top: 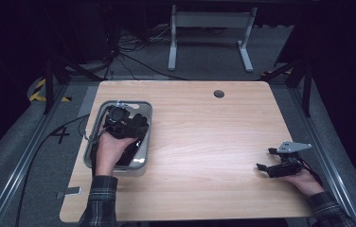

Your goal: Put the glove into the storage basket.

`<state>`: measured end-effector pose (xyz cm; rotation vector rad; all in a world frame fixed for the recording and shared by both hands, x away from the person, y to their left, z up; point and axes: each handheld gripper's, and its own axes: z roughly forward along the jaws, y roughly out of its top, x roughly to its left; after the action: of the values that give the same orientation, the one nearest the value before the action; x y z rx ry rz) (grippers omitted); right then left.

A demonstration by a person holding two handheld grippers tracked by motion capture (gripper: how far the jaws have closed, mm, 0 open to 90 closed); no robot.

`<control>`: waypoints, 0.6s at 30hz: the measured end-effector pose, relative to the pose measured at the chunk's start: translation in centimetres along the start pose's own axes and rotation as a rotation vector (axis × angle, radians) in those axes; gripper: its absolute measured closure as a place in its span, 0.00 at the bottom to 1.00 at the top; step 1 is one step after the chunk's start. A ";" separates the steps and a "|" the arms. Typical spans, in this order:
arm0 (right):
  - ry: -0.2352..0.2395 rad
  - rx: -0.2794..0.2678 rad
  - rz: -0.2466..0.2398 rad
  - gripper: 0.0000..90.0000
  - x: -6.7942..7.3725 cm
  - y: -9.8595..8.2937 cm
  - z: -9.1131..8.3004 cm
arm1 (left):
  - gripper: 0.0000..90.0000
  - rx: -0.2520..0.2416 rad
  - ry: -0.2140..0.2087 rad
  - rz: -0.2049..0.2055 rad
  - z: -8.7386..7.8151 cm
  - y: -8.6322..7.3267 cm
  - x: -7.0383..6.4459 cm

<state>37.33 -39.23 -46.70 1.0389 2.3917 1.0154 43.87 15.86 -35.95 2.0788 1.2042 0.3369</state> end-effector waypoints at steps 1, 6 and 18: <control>0.000 0.000 0.000 0.13 0.0 0.0 0.0 | 0.09 -0.009 -0.006 0.005 0.0 0.2 -0.5; 0.000 0.000 0.000 0.13 0.0 0.0 0.0 | 0.07 -0.023 -0.041 0.036 0.5 1.0 -2.9; 0.000 0.000 0.000 0.13 0.0 0.0 0.0 | 0.07 -0.032 -0.129 0.116 3.3 1.8 -8.5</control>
<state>37.33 -39.23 -46.70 1.0387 2.3916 1.0155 42.24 6.69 -36.13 2.1135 0.9988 0.2687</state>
